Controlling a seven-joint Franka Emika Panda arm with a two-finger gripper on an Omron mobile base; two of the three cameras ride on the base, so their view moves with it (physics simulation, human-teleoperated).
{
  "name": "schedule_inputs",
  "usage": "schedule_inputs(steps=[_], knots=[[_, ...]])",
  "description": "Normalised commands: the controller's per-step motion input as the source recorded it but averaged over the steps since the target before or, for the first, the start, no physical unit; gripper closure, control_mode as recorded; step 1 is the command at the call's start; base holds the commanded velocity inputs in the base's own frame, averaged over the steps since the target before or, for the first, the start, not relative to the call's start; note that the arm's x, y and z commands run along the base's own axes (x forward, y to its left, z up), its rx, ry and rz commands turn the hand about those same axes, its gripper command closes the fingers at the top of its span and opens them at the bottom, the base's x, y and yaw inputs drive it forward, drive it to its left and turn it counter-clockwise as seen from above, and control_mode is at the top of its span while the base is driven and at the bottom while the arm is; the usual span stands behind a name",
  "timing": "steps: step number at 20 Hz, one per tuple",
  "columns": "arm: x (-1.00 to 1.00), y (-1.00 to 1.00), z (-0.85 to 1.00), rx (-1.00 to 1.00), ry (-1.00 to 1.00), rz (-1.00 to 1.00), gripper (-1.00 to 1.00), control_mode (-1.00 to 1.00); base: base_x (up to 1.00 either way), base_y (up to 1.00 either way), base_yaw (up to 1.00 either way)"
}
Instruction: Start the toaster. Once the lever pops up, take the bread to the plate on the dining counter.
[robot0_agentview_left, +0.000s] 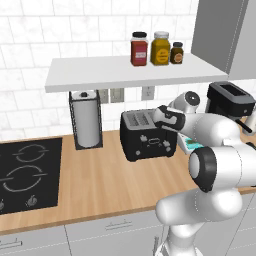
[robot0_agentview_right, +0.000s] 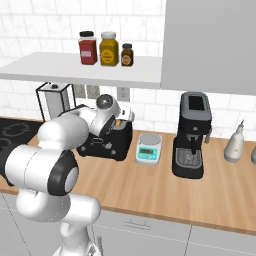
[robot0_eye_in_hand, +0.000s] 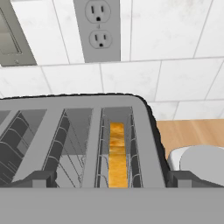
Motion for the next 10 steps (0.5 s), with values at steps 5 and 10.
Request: schedule_inputs(steps=[5,10], knots=[[0.00,0.00,0.00,0.00,0.00,0.00,-1.00,-1.00,0.00,0.00,0.00],[0.00,0.00,0.00,0.00,0.00,0.00,-1.00,-1.00,0.00,0.00,0.00]])
